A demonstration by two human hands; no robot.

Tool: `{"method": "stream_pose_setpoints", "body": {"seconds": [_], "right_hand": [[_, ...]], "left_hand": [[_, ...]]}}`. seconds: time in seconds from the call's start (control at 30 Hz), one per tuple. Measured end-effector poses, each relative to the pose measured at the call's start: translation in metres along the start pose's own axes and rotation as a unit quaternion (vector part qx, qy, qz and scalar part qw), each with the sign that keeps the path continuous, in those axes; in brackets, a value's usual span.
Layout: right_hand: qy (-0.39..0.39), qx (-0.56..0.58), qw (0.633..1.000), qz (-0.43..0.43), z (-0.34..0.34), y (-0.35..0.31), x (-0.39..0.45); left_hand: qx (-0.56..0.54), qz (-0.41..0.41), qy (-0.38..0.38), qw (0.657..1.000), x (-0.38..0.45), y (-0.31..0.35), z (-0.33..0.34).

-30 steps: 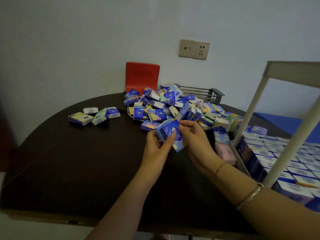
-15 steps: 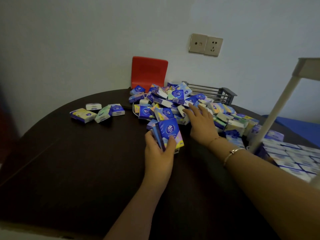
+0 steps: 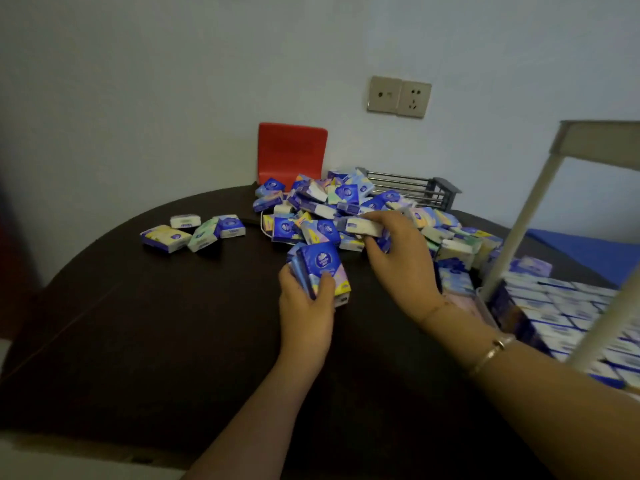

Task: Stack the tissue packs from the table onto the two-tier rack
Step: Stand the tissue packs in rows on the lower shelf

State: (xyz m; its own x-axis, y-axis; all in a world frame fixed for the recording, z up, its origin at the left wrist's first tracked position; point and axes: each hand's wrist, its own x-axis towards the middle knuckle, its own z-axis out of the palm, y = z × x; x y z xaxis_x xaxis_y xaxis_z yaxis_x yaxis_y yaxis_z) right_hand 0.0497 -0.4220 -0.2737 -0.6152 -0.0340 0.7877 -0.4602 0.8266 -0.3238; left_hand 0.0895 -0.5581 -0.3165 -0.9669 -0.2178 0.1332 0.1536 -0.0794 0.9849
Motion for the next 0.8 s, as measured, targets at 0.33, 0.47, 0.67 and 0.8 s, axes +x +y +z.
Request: {"method": "stream_pose_setpoints", "body": {"seconds": [0.33,0.47,0.67,0.8], "right_hand": [[-0.034,0.062,0.996,-0.059,-0.113,-0.055,-0.063],[-0.048,0.044,0.995,-0.077,-0.148,-0.059,-0.078],[-0.058,0.09,0.993,-0.047,-0.2,-0.062,-0.101],[-0.02,0.231,0.972,0.038,-0.242,-0.063,-0.114]], "left_hand": [[-0.128,-0.121,-0.103,0.979,-0.06,0.06,0.012],[-0.161,-0.148,-0.17,0.961,-0.089,0.077,0.019],[-0.111,-0.117,-0.262,0.951,-0.131,0.099,0.043],[-0.081,-0.098,-0.269,0.955,-0.153,0.106,0.067]]}}
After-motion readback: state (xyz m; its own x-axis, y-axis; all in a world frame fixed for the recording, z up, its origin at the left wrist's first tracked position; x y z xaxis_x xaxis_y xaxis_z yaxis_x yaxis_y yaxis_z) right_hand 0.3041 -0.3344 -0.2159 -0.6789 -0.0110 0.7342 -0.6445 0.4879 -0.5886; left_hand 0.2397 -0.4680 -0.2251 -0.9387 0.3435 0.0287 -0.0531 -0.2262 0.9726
